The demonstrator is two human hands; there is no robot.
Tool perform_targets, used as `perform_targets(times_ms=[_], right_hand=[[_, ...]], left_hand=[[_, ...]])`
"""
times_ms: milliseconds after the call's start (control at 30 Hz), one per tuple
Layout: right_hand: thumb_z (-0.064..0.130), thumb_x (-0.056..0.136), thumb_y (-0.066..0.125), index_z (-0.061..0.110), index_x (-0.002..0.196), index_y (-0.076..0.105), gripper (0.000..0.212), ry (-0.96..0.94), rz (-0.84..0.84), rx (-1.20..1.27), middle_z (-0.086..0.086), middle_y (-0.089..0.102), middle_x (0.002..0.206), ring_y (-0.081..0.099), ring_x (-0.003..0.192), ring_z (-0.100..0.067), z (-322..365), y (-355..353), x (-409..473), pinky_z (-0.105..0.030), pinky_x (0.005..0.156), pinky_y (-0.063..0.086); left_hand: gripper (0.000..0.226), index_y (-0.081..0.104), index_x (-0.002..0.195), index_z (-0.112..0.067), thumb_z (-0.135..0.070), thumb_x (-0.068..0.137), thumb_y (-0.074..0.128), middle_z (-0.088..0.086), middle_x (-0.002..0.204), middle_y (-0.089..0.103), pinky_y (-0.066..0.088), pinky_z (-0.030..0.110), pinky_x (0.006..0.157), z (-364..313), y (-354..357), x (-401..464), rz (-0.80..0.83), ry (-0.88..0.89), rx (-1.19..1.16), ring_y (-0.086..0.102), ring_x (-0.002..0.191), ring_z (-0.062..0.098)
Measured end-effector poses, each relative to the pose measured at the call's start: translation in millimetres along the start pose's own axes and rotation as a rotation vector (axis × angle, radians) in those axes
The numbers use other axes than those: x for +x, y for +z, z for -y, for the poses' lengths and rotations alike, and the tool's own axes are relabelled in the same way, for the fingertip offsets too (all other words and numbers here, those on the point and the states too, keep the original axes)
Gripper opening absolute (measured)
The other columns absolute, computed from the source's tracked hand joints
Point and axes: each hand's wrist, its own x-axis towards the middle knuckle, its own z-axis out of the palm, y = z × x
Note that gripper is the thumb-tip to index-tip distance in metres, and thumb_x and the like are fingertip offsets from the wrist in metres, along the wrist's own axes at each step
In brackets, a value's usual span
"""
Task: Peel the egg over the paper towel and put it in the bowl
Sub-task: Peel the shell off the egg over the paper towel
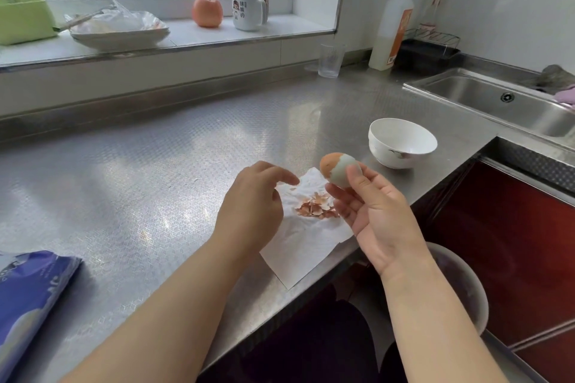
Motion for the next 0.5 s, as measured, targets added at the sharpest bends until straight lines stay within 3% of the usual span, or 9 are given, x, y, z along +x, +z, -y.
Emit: perform_targets(times_ms=[67,133,200,267,367,500], right_hand=[[0.027,0.078,0.066,0.015,0.110,0.063,0.034,-0.025,0.001,-0.030,-0.001,0.075,0.090,0.070,0.080,-0.015,2,1,-1,-0.020,0.063,0.053],[0.028,0.076,0.067,0.015,0.111,0.063,0.037,-0.040,0.006,-0.051,-0.002,0.075,0.092,0.070,0.082,-0.016,2,1,-2,-0.020,0.064,0.053],[0.028,0.076,0.067,0.014,0.113,0.062,0.040,-0.045,0.008,-0.056,-0.003,0.075,0.094,0.069,0.084,-0.017,1,1,-2,-0.021,0.065,0.053],[0.028,0.076,0.068,0.012,0.115,0.061,0.043,-0.040,0.011,-0.054,-0.004,0.074,0.095,0.069,0.085,-0.017,-1,2,-4,-0.021,0.065,0.053],[0.025,0.079,0.067,0.009,0.120,0.060,0.044,-0.024,0.018,-0.029,-0.006,0.074,0.099,0.070,0.087,-0.019,-3,5,-6,-0.021,0.064,0.054],[0.018,0.087,0.063,0.007,0.123,0.058,0.038,0.018,0.052,0.060,-0.010,0.073,0.104,0.070,0.091,-0.020,-7,9,-11,-0.022,0.062,0.054]], left_hand=[[0.024,0.066,0.109,-0.030,-0.015,0.095,0.054,-0.015,0.111,0.062,0.047,0.031,0.090,-1,2,-1,0.037,0.007,0.010,0.055,0.105,0.008],[0.015,0.067,0.101,-0.031,-0.021,0.095,0.056,-0.017,0.099,0.066,0.049,0.031,0.085,-1,3,-1,0.044,-0.017,-0.034,0.060,0.097,0.007],[0.031,0.067,0.108,-0.031,-0.008,0.094,0.053,-0.015,0.112,0.063,0.048,0.029,0.089,0,5,-2,0.043,0.007,-0.046,0.058,0.104,0.008],[0.036,0.062,0.122,-0.031,-0.010,0.093,0.057,-0.015,0.119,0.060,0.048,0.030,0.092,-1,6,-3,0.004,0.044,-0.072,0.056,0.106,0.008],[0.023,0.069,0.112,-0.029,-0.030,0.089,0.068,-0.016,0.099,0.068,0.053,0.031,0.083,-5,2,-4,-0.128,0.077,-0.230,0.063,0.088,0.001],[0.021,0.073,0.105,-0.025,-0.031,0.085,0.073,-0.013,0.097,0.070,0.054,0.030,0.079,-11,3,-7,-0.183,0.187,-0.317,0.066,0.088,0.004]])
